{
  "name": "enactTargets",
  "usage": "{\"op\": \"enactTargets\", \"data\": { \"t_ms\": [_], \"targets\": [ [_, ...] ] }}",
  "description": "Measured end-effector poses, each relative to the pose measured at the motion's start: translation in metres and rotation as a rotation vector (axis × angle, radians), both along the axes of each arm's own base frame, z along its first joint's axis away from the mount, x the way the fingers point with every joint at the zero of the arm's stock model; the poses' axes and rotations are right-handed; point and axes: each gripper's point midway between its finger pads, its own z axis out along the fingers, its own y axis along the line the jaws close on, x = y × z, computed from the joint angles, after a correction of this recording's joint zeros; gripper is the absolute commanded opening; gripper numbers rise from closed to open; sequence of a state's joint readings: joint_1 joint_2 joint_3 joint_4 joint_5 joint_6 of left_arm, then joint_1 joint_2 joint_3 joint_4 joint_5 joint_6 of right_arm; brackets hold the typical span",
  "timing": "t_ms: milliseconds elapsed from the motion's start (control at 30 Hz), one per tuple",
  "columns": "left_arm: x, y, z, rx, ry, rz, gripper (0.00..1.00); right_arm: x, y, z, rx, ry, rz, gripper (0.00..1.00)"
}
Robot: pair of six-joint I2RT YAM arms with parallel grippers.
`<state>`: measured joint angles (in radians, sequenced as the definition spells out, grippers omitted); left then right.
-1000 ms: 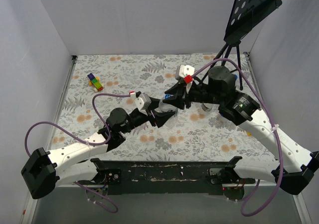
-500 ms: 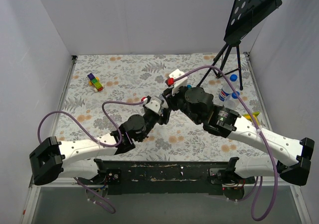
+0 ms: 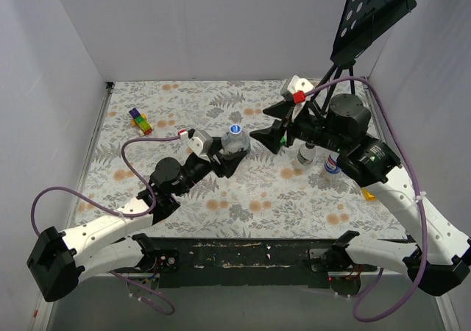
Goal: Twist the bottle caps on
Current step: Screw the bottle cap onto the plastic bottle.
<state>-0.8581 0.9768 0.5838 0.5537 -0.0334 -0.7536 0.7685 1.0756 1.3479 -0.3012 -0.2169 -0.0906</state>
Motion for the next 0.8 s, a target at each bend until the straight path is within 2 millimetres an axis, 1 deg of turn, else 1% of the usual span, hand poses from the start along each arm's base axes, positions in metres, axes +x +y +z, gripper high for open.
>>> {"op": "enactTargets", "data": {
  "t_ms": [67, 133, 200, 300, 400, 467, 533, 733, 800],
  "targets": [
    [-0.011, -0.008, 0.002, -0.002, -0.005, -0.093, 0.00, -0.009, 0.002, 0.007, 0.004, -0.014, 0.090, 0.77],
    [-0.024, -0.016, 0.001, 0.003, -0.008, -0.184, 0.00, -0.021, 0.008, 0.009, 0.002, -0.021, 0.193, 0.77],
    [-0.035, -0.022, 0.001, 0.005, -0.012, -0.260, 0.00, -0.032, 0.013, 0.004, -0.006, -0.015, 0.286, 0.77],
    [-0.048, -0.027, 0.004, 0.003, -0.027, -0.345, 0.00, -0.042, 0.020, -0.007, -0.026, 0.010, 0.388, 0.75],
    [-0.058, -0.031, 0.009, -0.008, -0.051, -0.405, 0.00, -0.047, 0.025, -0.017, -0.044, 0.035, 0.468, 0.69],
    [-0.063, -0.033, 0.010, -0.009, -0.058, -0.432, 0.00, -0.051, 0.028, -0.021, -0.051, 0.050, 0.509, 0.62],
    [-0.065, -0.035, 0.008, -0.007, -0.058, -0.452, 0.00, -0.056, 0.030, -0.026, -0.054, 0.070, 0.555, 0.58],
    [-0.068, -0.038, 0.004, 0.002, -0.052, -0.482, 0.00, -0.069, 0.031, -0.025, -0.042, 0.083, 0.634, 0.57],
    [-0.069, -0.038, 0.004, 0.003, -0.053, -0.487, 0.00, -0.072, 0.030, -0.024, -0.037, 0.084, 0.652, 0.55]
  ]
}}
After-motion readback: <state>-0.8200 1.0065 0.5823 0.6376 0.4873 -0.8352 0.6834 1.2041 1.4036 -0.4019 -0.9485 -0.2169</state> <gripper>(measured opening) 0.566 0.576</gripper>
